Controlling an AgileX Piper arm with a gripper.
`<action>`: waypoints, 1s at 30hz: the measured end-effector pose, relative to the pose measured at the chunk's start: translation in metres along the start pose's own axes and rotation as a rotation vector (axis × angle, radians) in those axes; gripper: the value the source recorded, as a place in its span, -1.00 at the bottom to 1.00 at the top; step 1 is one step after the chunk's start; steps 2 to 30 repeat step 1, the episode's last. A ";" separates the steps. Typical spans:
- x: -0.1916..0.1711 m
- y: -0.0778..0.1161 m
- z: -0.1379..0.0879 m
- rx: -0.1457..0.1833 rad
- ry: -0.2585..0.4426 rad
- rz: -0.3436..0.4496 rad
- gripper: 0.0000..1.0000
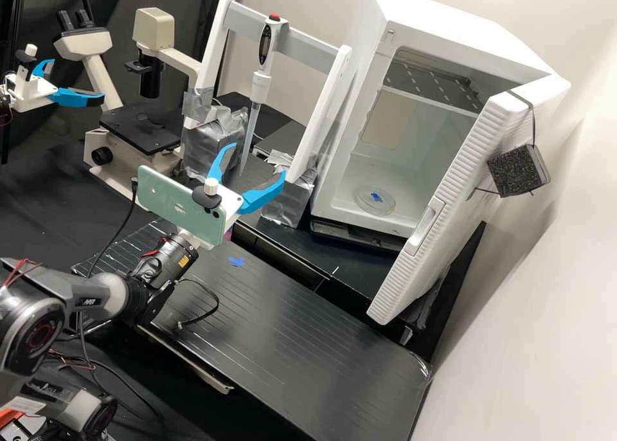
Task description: Open the door
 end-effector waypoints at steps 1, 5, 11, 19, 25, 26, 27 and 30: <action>0.000 -0.001 0.001 0.000 -0.003 -0.003 1.00; 0.000 -0.001 0.001 0.000 -0.003 -0.003 1.00; 0.000 -0.001 0.001 0.000 -0.003 -0.003 1.00; 0.000 -0.001 0.001 0.000 -0.003 -0.003 1.00; 0.000 -0.001 0.001 0.000 -0.003 -0.003 1.00; 0.000 -0.001 0.001 0.000 -0.003 -0.003 1.00; 0.000 -0.001 0.001 0.000 -0.003 -0.003 1.00; 0.000 -0.001 0.001 0.000 -0.003 -0.003 1.00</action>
